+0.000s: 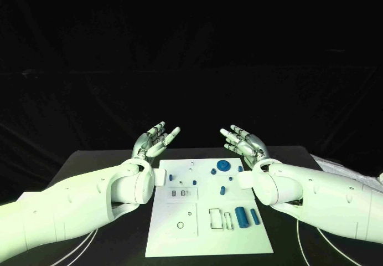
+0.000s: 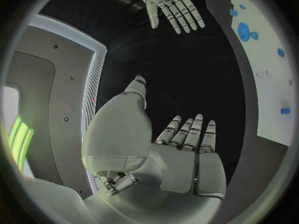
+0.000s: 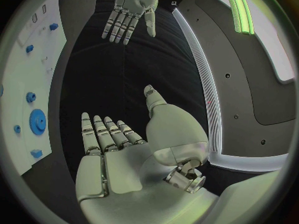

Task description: Assemble the parts on the task board

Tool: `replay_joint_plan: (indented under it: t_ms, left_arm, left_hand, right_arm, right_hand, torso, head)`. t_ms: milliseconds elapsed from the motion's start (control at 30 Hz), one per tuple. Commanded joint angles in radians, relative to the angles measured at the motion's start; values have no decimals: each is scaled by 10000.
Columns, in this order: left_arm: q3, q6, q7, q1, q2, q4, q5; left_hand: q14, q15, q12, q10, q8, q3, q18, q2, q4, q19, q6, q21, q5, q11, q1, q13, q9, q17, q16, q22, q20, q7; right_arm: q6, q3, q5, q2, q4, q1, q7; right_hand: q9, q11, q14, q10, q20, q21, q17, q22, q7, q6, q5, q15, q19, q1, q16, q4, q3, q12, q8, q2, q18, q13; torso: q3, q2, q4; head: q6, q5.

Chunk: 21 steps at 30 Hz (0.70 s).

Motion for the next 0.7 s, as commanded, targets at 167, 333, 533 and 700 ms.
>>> replay_joint_plan:
  t_ms: [167,333,533,700]
  left_arm:
    - [1,687,201,18,21,-13,-103]
    - [1,687,201,18,21,-13,-103]
    - [2,1294,357,14,-427,-43,-108]
    - [10,1336,235,45,-819,369,-189]
  left_hand:
    - [719,169,114,417,103,103,388,100,145,373,420,154,56,221,620,55,46,103,152,86,177,1200]
    - [3376,293,460,2485,441,435,490,713,59,2727,2148,965,-49,497,917,240,230,421,777,517,167,1329]
    - [5872,-268,1065,6324,983,380,1017,1125,-204,6053,5073,2303,-93,44,1227,440,451,627,1453,1052,94,1128]
    - [7131,-628,1095,7343,1054,212,1074,1217,-654,7315,6313,2787,-104,-230,1528,398,415,796,1653,1170,-215,908]
  right_arm:
    - [2863,-141,-1187,176,-409,204,-932]
    - [3341,-196,-1364,233,-547,276,-1092]
    - [1966,-152,-3635,-114,-971,473,-485]
    - [1744,-104,-4440,-250,-1022,632,-618]
  right_hand:
    - [204,84,2242,2393,61,519,183,265,1517,1938,-251,68,1604,1564,312,-907,291,364,335,289,562,204]
    - [418,-294,5852,5900,54,1390,383,604,1215,4678,-318,-411,3861,2196,959,-1422,564,909,760,323,1126,388]
    - [408,-524,6730,6767,17,1617,331,582,1040,6253,-351,-655,4409,2328,970,-1727,797,832,761,280,1301,330]
    - [418,-665,7298,7341,-108,1788,333,559,926,7131,-473,-811,4822,2590,910,-2246,1115,699,683,115,1329,325]
  torso:
    - [2,1,-1]
    - [2,1,-1]
    - [44,234,-34]
    - [48,502,-4]
  head:
    - [-1,-1]
    - [-1,-1]
    - [95,-82]
    - [175,-147]
